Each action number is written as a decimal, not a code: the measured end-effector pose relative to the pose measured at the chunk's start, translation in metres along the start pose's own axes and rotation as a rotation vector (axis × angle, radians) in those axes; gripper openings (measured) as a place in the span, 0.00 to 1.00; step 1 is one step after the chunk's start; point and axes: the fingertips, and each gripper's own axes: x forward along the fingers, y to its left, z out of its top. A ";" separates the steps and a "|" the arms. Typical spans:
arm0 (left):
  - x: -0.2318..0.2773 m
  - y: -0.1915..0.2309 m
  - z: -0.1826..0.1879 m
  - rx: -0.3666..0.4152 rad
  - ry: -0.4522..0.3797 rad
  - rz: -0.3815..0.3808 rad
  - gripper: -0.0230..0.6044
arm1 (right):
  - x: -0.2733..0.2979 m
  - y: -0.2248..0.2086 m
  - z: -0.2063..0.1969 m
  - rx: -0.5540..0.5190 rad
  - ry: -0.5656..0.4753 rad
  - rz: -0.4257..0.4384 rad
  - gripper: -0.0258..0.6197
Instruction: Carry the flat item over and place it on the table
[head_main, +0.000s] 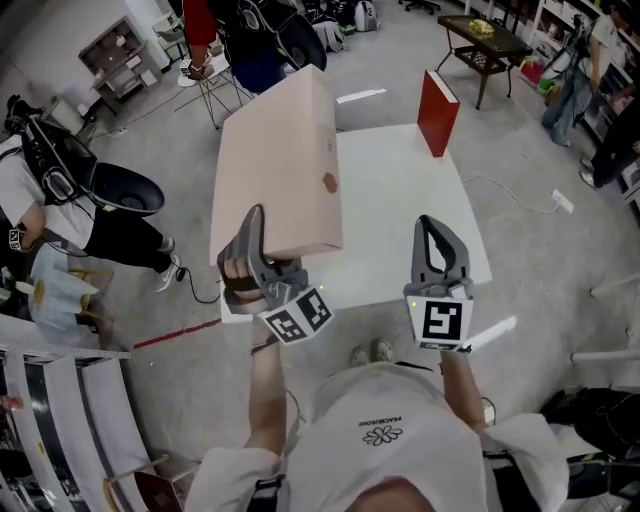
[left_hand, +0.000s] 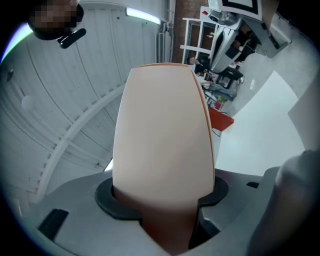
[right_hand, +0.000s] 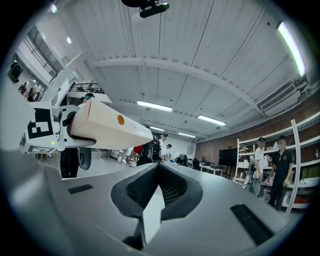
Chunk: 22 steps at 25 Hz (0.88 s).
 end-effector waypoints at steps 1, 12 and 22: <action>-0.001 -0.004 -0.001 0.022 0.003 -0.014 0.50 | -0.001 0.001 0.000 -0.011 0.001 -0.001 0.06; 0.010 -0.039 0.001 0.258 -0.021 -0.178 0.50 | -0.002 -0.008 -0.003 -0.009 -0.007 0.006 0.06; 0.007 -0.057 -0.002 0.250 0.011 -0.257 0.50 | -0.001 -0.004 -0.001 0.006 -0.017 0.020 0.06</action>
